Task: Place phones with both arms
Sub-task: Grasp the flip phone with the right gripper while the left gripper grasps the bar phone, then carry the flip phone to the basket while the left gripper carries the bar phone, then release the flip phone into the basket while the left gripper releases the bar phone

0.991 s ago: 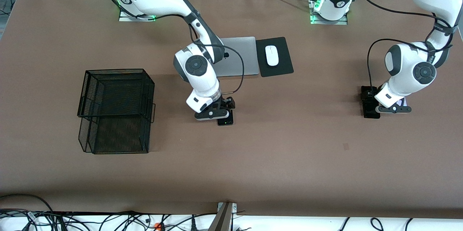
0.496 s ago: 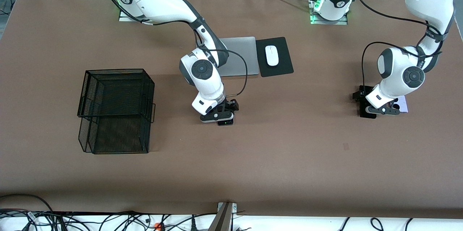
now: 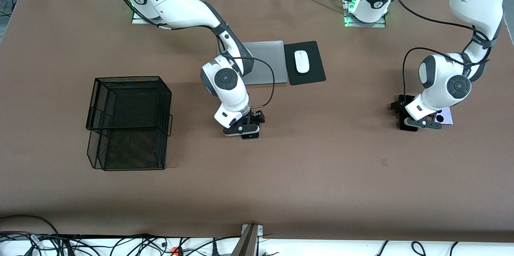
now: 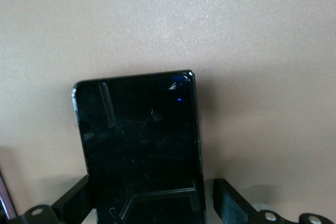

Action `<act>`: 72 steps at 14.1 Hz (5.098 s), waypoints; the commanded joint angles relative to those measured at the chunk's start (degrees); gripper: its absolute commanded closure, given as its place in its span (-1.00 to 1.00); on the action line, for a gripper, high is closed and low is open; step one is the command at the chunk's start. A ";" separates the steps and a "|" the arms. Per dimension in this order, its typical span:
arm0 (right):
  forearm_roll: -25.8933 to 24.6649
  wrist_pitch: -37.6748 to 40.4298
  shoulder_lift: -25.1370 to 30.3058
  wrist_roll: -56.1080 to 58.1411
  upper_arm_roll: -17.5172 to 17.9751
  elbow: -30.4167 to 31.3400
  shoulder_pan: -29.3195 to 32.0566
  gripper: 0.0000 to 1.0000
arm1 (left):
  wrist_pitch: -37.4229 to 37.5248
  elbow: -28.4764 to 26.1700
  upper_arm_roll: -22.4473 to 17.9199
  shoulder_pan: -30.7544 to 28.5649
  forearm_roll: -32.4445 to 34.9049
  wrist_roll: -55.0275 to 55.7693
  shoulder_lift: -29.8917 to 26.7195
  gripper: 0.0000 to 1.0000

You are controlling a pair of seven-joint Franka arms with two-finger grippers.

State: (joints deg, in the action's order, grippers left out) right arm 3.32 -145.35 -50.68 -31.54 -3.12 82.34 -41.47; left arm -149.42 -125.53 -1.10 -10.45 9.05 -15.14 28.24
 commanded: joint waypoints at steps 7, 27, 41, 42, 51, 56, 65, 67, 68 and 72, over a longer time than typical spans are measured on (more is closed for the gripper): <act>-0.78 -2.04 -2.05 -0.63 -0.66 -1.48 -1.07 -1.00 | -1.14 4.77 0.31 -3.00 -0.96 -4.73 5.07 0.15; -0.95 17.88 11.46 1.91 -9.34 -0.78 -0.72 0.48 | 26.81 20.68 1.89 -0.19 -1.05 -2.37 4.02 1.00; -0.25 34.46 41.87 30.48 -36.15 29.42 -0.28 0.45 | 33.05 34.89 1.89 32.23 -9.57 44.81 8.75 1.00; -0.25 32.00 42.93 30.74 -37.21 32.06 -0.28 0.45 | 33.05 37.88 1.89 34.07 -9.75 48.06 10.85 1.00; 0.02 16.96 42.24 33.73 -40.65 42.98 -0.28 0.45 | 32.08 59.42 1.81 48.23 -14.06 51.87 24.83 1.00; 0.19 13.26 40.66 33.65 -40.65 43.69 -0.19 0.44 | 24.71 65.33 0.84 50.88 -13.79 53.90 31.79 1.00; 4.32 13.17 39.52 33.65 -40.65 43.60 -0.11 -0.63 | 25.13 64.71 -0.56 51.05 -13.35 57.23 32.41 -1.00; 4.32 13.25 39.52 33.65 -40.65 43.52 -0.11 -0.93 | 28.98 65.15 -0.74 50.36 -13.35 57.15 31.18 -1.00; 4.32 13.34 39.52 33.65 -40.65 43.34 -0.11 -0.98 | 32.83 65.41 -1.09 49.92 -13.35 56.89 30.31 -1.00; 4.23 14.48 39.52 33.65 -40.56 39.84 -0.28 -0.99 | 45.06 64.20 -1.53 44.92 -13.09 48.38 24.51 -1.00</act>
State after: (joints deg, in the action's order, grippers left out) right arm 6.62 -131.65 -11.45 1.45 -43.02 124.60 -40.93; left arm -109.94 -59.60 -2.85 37.04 -3.91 38.17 56.76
